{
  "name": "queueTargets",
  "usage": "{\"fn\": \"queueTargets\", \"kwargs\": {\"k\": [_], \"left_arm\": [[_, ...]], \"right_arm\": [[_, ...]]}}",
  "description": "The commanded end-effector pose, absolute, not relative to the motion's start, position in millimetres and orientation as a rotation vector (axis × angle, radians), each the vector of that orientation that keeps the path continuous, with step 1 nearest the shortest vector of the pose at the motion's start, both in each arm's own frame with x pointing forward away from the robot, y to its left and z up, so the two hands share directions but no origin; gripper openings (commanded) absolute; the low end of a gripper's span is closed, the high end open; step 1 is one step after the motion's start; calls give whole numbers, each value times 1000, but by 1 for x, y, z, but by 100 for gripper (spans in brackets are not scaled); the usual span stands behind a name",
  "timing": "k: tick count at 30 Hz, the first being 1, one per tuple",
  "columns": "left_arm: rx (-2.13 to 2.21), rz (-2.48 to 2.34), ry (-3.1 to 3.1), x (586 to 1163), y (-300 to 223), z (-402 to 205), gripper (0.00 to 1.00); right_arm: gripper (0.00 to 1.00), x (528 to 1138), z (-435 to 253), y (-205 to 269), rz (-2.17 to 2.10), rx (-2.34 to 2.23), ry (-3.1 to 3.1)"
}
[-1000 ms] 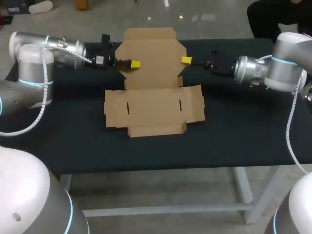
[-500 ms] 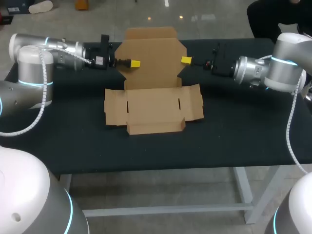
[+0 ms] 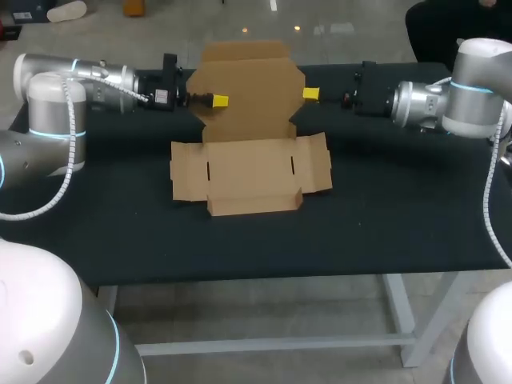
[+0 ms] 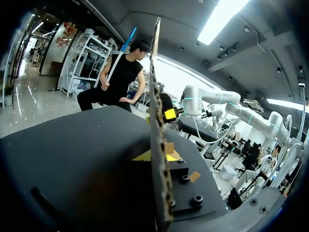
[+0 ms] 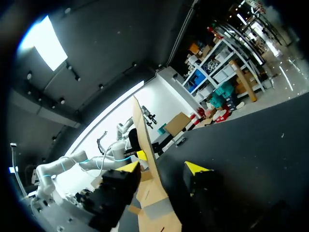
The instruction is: Assemble the packaging by folding the flat box into shape, placing the metal phone stand inside, and closing the box properly
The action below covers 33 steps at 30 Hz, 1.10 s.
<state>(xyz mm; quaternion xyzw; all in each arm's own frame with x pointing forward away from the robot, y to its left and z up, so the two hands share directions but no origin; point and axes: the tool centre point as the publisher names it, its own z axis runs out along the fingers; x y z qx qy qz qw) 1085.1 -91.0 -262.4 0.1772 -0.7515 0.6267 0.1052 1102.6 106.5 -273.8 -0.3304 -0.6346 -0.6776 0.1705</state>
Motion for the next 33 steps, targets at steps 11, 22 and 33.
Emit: {"fn": "queueTargets", "kwargs": {"k": [11,22,33], "left_arm": [[519,1852,-2230,1103,-97,-253,0],[470,1877,-2276,1106,-107,-239,0],[469,1876,-2289,1107,-109,-237,0]], "right_arm": [[7,1042,-247,64,-1889,-1207,-2003],[0,994,-259,42,-1759,-1255,-2300],[0,985,-260,41,-1697,-1577,-2251]]}}
